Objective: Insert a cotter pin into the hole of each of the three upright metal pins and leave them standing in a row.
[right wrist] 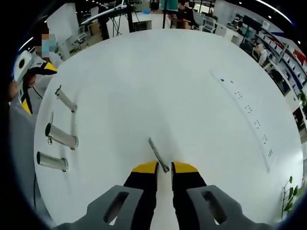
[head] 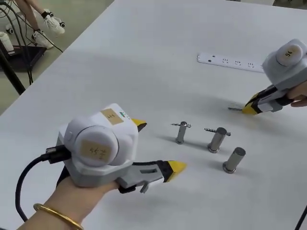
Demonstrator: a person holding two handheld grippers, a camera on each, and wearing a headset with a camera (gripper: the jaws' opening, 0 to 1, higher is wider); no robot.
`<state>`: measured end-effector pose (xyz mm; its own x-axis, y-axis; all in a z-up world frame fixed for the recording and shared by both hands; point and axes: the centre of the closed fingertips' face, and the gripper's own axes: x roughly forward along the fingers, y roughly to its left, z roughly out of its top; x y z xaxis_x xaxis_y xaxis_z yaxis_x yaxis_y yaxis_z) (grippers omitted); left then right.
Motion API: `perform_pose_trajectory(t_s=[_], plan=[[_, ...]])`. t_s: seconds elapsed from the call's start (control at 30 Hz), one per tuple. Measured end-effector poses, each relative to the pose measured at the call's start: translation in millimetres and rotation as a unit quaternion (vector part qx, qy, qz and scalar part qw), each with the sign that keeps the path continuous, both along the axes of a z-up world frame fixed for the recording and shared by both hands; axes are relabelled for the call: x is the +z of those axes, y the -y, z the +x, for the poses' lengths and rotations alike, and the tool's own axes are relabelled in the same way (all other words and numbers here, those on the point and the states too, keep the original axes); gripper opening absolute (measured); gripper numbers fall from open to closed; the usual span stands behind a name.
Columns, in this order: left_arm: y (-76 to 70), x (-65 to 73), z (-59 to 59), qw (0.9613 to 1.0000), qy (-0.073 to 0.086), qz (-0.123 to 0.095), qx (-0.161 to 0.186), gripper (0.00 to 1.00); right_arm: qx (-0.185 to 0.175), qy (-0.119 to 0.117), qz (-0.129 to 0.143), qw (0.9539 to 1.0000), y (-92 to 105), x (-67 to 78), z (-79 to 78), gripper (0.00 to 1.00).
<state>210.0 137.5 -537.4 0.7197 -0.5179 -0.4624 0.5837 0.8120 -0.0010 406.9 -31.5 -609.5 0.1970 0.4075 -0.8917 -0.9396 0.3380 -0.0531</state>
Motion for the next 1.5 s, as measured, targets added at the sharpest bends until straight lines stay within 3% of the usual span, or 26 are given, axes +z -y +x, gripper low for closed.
perform_pose_trajectory(t_s=[0.33,0.4,0.77,0.87,1.03,1.17,1.3,1.33,1.5], plan=[[-0.2,-0.9,-0.2,1.0000,-0.002,0.000,-0.002,0.65,0.037,-0.009,-0.035,0.9987,-6.9,2.0,-8.3,0.02],[-0.4,-0.6,-0.1,1.0000,-0.002,-0.001,-0.002,0.65,0.080,0.006,-0.054,0.9953,-7.7,2.0,-11.1,0.00],[1.3,-1.2,-1.2,1.0000,-0.004,-0.001,-0.004,0.65,0.103,0.032,-0.079,0.9911,-3.2,-1.2,-2.6,0.00],[1.5,-1.8,-2.0,1.0000,-0.006,-0.002,-0.003,0.64,0.104,0.057,-0.092,0.9887,0.4,-0.6,4.8,0.00],[1.5,-2.7,-6.4,0.9999,-0.011,-0.001,-0.003,0.64,0.097,0.066,-0.072,0.9905,-3.2,12.2,-4.1,0.00],[2.0,-1.0,-6.2,0.9999,-0.010,-0.006,-0.002,0.63,0.103,0.081,-0.059,0.9896,-6.9,19.7,-10.9,0.00],[3.9,0.5,-6.4,0.9999,-0.010,-0.009,-0.004,0.62,0.110,0.093,-0.045,0.9885,-12.2,37.1,-26.6,0.00],[4.7,1.3,-6.6,0.9999,-0.010,-0.009,-0.006,0.61,0.113,0.096,-0.041,0.9880,-13.2,39.9,-22.3,0.00],[8.5,14.6,-2.3,0.9998,0.001,-0.014,-0.010,0.59,0.127,0.114,-0.020,0.9851,-22.1,59.9,-43.8,0.00]])
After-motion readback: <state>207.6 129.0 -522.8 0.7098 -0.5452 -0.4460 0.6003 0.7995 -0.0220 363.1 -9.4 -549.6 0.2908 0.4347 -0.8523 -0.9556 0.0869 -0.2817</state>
